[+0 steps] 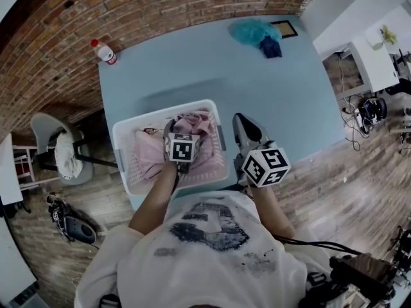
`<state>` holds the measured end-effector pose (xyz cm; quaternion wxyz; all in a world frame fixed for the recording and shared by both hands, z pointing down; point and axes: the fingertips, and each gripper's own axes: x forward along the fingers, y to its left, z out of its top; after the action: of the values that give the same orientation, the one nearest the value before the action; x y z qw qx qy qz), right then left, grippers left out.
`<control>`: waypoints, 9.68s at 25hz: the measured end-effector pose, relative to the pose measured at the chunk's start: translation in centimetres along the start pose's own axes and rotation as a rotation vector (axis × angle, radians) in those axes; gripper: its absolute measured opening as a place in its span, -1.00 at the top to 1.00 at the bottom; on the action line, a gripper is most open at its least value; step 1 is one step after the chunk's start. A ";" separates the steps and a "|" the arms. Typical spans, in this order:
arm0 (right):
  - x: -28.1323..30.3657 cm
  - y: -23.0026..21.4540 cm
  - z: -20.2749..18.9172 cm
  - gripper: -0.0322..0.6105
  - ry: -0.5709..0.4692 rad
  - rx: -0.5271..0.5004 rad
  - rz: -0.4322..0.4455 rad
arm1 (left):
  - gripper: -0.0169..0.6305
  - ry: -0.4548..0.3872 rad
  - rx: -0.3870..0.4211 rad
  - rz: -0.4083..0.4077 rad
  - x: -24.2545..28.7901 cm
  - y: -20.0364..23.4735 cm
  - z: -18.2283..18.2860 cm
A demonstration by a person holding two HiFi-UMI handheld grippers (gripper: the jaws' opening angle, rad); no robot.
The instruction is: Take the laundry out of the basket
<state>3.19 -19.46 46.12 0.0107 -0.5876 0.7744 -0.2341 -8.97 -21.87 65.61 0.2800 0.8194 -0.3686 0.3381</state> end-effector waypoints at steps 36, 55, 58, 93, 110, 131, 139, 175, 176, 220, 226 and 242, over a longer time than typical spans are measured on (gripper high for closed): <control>0.2 -2.0 0.6 0.91 0.041 0.039 0.100 | 0.49 0.144 0.194 0.060 0.4 0.8 -1.0; -1.0 2.4 -0.9 0.91 0.000 0.065 0.038 | 0.82 -0.168 0.157 -0.049 -8.9 0.9 3.9; -1.5 3.6 -1.4 0.91 -0.013 0.070 0.022 | 0.82 -0.239 0.158 -0.069 -11.6 0.9 5.0; -6.6 8.4 11.3 0.91 -0.270 -0.128 0.087 | 0.83 -0.782 0.374 -0.029 -30.7 -6.1 21.1; -12.9 -5.4 15.5 0.91 -0.295 -0.146 0.013 | 0.83 -0.751 0.433 -0.096 -21.7 -20.0 25.6; -15.3 -18.3 15.1 0.91 -0.252 -0.063 -0.047 | 0.83 -0.629 0.489 -0.091 -10.8 -27.7 27.3; -16.4 -20.8 14.5 0.91 -0.246 -0.044 -0.082 | 0.83 -0.593 0.488 -0.121 -7.8 -29.6 26.8; -18.9 -29.1 7.8 0.91 -0.131 0.064 -0.224 | 0.82 -0.309 0.386 -0.319 7.9 -34.8 15.3; -19.0 -29.3 7.7 0.91 -0.129 0.068 -0.227 | 0.81 -0.306 0.391 -0.314 8.2 -34.8 15.1; -18.2 -25.7 6.3 0.91 -0.124 0.066 -0.170 | 0.87 -0.414 0.320 -0.225 3.9 -32.0 16.0; -18.3 -25.5 6.4 0.91 -0.130 0.064 -0.167 | 0.98 -0.428 0.327 -0.228 3.2 -32.2 16.5; -17.5 -24.7 6.4 0.91 -0.124 0.055 -0.155 | 0.98 -0.456 0.362 -0.253 1.9 -32.8 17.2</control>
<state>32.86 -10.58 45.19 0.0566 -0.6586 0.7178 -0.2189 23.96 -16.13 49.65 0.0797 0.9499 -0.2511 0.1681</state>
